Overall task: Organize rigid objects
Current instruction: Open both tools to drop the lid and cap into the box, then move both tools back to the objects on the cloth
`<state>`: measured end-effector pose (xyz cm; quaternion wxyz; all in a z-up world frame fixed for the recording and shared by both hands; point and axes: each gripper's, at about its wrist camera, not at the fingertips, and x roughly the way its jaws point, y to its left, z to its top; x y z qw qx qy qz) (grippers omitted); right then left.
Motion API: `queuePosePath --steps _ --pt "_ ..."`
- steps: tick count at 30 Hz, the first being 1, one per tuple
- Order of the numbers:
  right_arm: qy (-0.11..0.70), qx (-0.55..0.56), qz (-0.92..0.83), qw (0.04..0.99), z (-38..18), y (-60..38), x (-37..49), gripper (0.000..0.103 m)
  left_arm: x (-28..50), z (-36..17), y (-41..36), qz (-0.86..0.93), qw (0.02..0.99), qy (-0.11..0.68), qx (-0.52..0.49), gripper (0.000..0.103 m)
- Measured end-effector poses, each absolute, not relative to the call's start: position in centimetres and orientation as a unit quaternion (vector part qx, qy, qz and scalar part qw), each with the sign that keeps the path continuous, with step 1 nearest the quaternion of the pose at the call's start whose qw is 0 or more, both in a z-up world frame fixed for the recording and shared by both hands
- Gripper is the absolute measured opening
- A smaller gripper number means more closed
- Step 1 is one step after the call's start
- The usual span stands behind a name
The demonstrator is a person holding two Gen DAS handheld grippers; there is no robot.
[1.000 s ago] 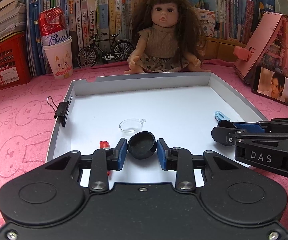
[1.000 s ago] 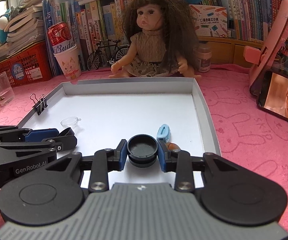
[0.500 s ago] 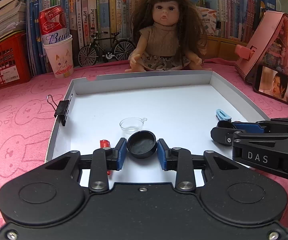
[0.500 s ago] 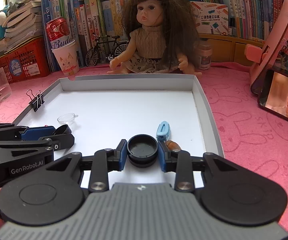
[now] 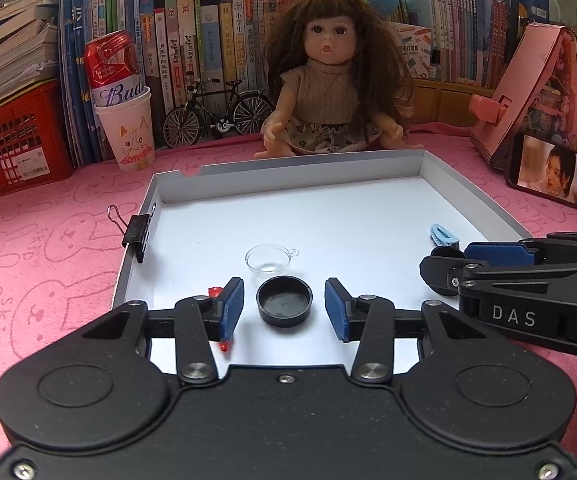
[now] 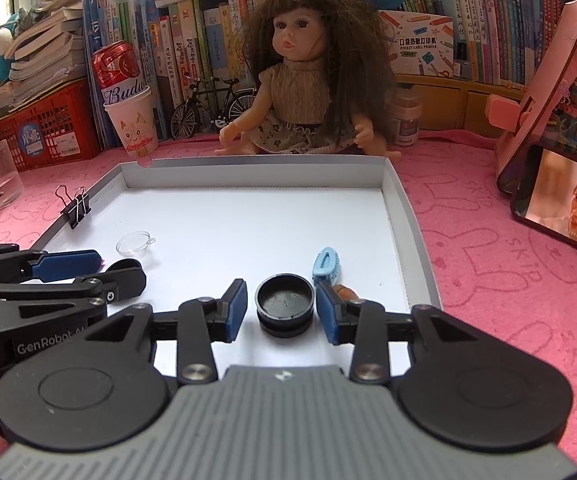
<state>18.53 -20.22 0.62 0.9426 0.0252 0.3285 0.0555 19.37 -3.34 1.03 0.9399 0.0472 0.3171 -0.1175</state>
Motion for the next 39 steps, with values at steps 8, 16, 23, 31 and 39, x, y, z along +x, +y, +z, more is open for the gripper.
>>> queuePosePath --steps 8,16,23,31,39 --pt "0.315 0.02 0.056 0.947 1.5 -20.0 17.4 0.067 18.2 2.0 -3.1 -0.118 0.944 0.306 0.045 0.051" --pt "0.303 0.014 0.057 0.951 2.3 -19.8 16.1 0.073 16.9 2.8 -2.7 -0.116 0.946 0.3 0.036 0.055" --pt "0.294 0.006 0.058 0.954 2.7 -20.0 15.0 0.078 15.3 3.3 -2.2 -0.116 0.95 0.289 0.033 0.064" --pt "0.288 0.006 0.063 0.956 3.0 -20.2 13.6 0.083 13.0 3.9 -1.6 -0.113 0.953 0.28 0.038 0.069" --pt "0.272 0.008 0.075 0.959 3.5 -20.4 11.5 0.088 10.9 3.9 -0.1 -0.107 0.954 0.279 0.029 0.076"
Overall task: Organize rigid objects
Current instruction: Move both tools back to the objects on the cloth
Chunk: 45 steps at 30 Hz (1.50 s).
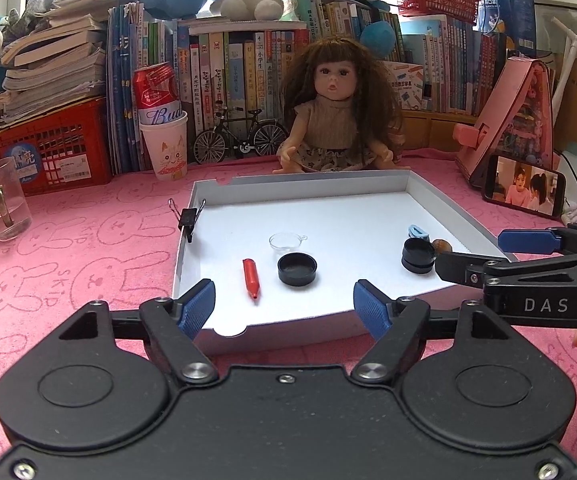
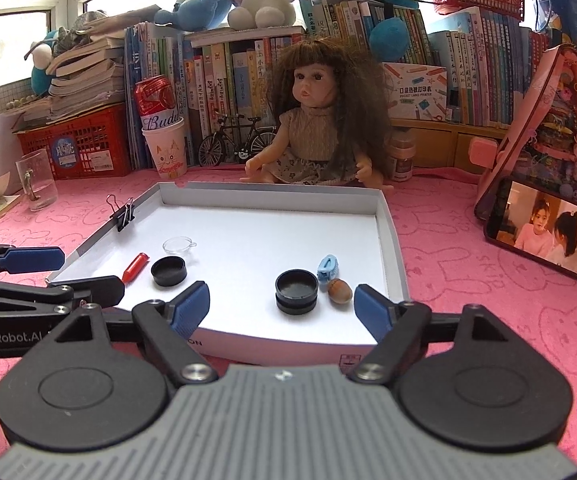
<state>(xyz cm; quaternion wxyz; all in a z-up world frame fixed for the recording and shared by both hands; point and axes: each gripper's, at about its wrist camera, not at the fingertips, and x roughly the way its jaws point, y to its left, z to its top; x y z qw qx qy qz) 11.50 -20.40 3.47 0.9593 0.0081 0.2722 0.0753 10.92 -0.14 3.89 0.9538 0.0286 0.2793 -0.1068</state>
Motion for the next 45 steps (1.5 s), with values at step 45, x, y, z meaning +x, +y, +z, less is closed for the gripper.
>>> queuePosePath --steps 45 --pt "0.227 -0.003 0.008 0.974 -0.8 -19.8 -0.3 0.103 3.1 -0.6 3.7 -0.099 0.956 0.276 0.012 0.069"
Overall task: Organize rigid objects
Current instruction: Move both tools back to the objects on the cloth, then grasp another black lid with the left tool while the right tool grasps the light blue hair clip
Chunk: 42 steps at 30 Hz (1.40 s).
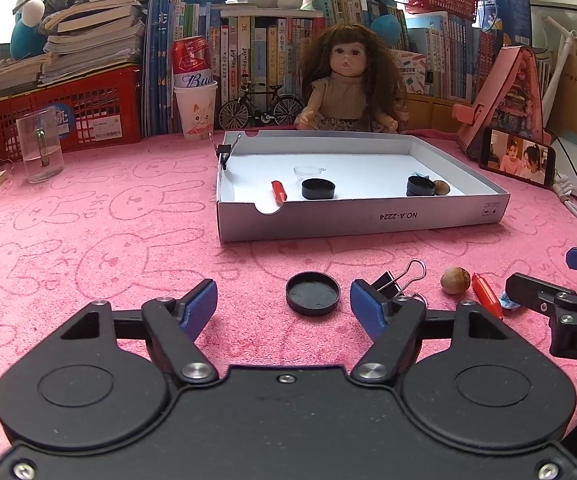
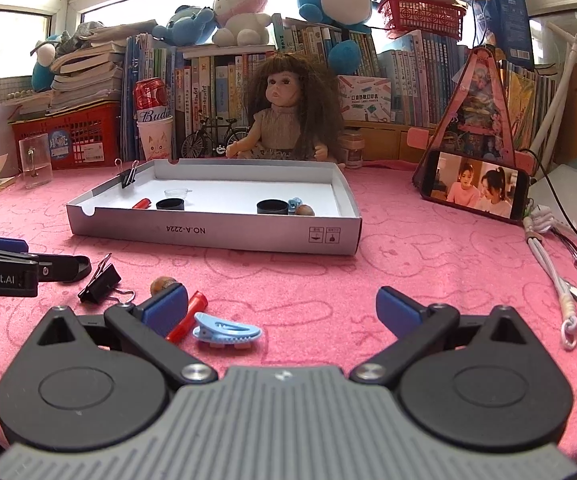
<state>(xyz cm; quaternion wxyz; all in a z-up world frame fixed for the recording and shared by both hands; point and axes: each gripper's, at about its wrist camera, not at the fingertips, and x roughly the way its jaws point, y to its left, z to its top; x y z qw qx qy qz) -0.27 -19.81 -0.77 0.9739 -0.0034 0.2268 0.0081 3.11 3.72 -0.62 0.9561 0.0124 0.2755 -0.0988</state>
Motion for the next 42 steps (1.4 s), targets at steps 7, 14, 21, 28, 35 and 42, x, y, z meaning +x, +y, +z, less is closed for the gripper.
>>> queuePosePath --steps 7,14,21,28,35,42 --pt "0.243 0.001 0.007 0.97 -1.3 -19.5 -0.3 0.097 3.4 -1.0 3.2 -0.103 0.954 0.282 0.014 0.06" --pt "0.25 -0.001 0.016 0.968 -1.6 -19.1 -0.3 0.089 3.7 -1.1 2.7 -0.095 0.955 0.281 0.018 0.06" --pt "0.249 -0.008 0.028 0.968 -1.7 -18.5 -0.2 0.08 4.1 -1.1 2.4 -0.097 0.954 0.282 0.021 0.054" --pt "0.244 -0.013 0.036 0.969 -1.7 -18.1 -0.3 0.07 4.1 -1.1 2.1 -0.103 0.954 0.282 0.019 0.045" --pt "0.242 -0.014 0.041 0.969 -1.7 -18.0 -0.4 0.058 4.0 -1.0 1.9 -0.108 0.953 0.282 0.016 0.032" --pt "0.241 -0.013 0.048 0.969 -1.7 -18.0 -0.5 0.049 3.8 -0.9 1.8 -0.111 0.952 0.283 0.012 0.03"
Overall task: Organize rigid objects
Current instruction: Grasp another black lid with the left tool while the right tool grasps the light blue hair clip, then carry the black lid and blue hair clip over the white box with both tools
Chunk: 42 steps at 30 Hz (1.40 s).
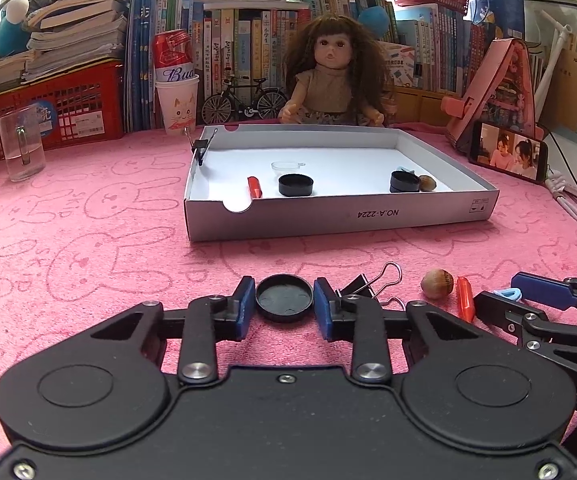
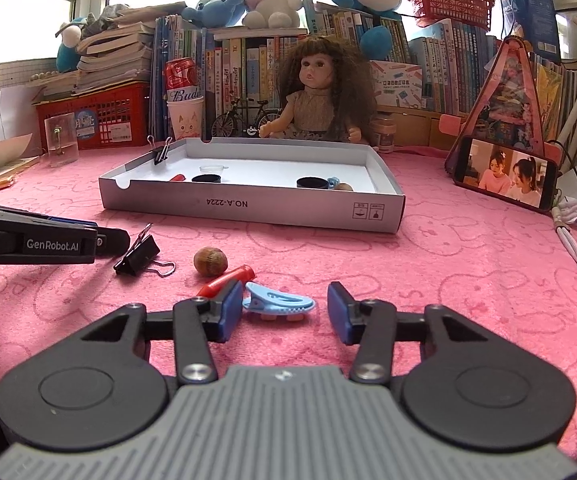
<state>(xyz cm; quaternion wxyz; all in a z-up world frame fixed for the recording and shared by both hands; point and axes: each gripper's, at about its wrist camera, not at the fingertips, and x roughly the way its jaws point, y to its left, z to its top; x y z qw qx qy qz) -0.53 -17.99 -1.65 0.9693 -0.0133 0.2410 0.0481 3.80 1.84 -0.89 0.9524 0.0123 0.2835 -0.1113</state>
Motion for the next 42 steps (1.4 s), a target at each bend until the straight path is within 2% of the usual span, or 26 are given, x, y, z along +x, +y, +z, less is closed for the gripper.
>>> queuePosePath --steps 2,42 --pt "0.241 -0.014 0.05 0.969 -1.6 -18.0 -0.5 0.044 3.8 -0.9 1.8 -0.113 0.952 0.284 0.011 0.03" --pt "0.23 -0.006 0.042 0.972 -1.0 -18.8 0.0 0.044 3.4 0.1 1.9 -0.113 0.954 0.278 -0.004 0.03"
